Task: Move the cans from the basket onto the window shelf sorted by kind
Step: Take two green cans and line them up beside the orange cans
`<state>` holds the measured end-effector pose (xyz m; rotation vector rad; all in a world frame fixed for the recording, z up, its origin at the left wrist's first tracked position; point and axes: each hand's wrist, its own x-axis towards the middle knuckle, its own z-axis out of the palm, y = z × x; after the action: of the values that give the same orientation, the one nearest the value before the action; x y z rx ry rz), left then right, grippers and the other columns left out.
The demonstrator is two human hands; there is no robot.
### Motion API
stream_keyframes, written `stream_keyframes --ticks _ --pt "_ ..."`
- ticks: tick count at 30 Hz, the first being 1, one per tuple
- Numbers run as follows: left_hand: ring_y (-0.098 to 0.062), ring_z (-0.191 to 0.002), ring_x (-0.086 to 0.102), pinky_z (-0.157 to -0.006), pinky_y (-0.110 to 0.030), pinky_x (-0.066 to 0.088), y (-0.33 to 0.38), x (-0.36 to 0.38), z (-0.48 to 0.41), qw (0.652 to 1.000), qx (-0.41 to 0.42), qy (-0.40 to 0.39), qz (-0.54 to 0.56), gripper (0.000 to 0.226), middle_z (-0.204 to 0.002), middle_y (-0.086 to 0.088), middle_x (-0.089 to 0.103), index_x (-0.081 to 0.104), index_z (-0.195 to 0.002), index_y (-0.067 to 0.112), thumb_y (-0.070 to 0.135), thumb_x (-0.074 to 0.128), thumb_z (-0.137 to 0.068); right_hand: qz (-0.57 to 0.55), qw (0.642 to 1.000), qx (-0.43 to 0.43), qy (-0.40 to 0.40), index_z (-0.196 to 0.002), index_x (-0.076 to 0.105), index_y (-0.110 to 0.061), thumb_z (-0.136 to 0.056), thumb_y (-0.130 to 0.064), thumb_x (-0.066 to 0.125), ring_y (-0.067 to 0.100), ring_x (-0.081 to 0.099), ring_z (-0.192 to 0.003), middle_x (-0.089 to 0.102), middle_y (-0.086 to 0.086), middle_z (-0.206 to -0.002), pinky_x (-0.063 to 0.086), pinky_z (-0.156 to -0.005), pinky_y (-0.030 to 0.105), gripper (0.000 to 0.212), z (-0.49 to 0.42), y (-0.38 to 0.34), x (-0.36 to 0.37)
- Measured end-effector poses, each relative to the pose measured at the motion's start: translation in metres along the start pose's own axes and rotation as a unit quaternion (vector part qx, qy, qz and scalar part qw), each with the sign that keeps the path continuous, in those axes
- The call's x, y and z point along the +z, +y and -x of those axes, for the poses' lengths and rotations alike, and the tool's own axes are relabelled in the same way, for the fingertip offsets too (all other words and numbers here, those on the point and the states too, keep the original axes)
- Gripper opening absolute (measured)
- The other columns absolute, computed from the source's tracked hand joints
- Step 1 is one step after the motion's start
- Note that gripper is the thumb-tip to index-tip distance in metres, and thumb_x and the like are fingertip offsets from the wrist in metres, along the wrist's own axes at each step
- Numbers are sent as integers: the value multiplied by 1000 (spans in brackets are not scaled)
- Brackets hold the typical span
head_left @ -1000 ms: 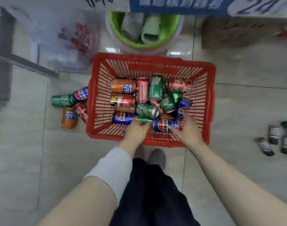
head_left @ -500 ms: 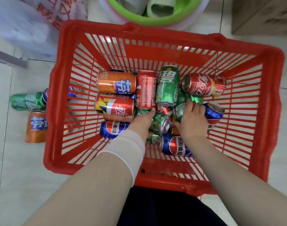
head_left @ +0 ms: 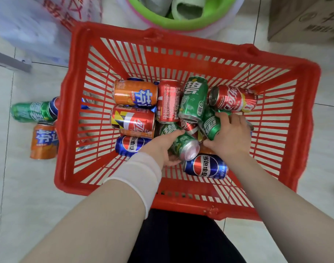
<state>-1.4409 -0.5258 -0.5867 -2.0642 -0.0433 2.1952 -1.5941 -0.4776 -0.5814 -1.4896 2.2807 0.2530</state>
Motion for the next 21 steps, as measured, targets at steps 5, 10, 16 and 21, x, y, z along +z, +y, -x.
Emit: stream_keyframes --ticks 5,10,16,21 --pt "-18 -76 58 -68 -28 49 -17 -5 21 998 16 -14 -54 33 -88 -8 60 52 -91 12 31 74 -76 -108 994 15 -29 -122 45 -7 -58 -30 82 33 46 -113 53 15 -120 38 -93 38 78 18 4 -20" --pt "-14 -84 61 -70 -24 49 -37 -14 58 986 99 -6 -131 44 -96 -3 64 54 -111 10 29 73 -76 -266 955 89 -95 -125 43 -12 -62 -18 82 23 54 -104 54 8 -116 42 -79 24 74 54 14 -47" --pt "-12 -82 61 -70 -23 51 -66 -44 151 962 220 35 -159 39 -93 1 60 43 -105 17 19 71 -79 -497 850 164 -55 -118 50 -15 -64 3 77 -5 53 -83 56 -2 -106 41 -61 -1 62 123 16 -112" --pt "-26 -105 61 -94 -43 49 -102 -76 240 960 262 43 -95 60 -124 -12 57 37 -128 10 11 71 -78 -640 740 197 -63 -118 46 -11 -51 -18 83 20 60 -102 59 13 -120 50 -88 33 77 197 5 -183"
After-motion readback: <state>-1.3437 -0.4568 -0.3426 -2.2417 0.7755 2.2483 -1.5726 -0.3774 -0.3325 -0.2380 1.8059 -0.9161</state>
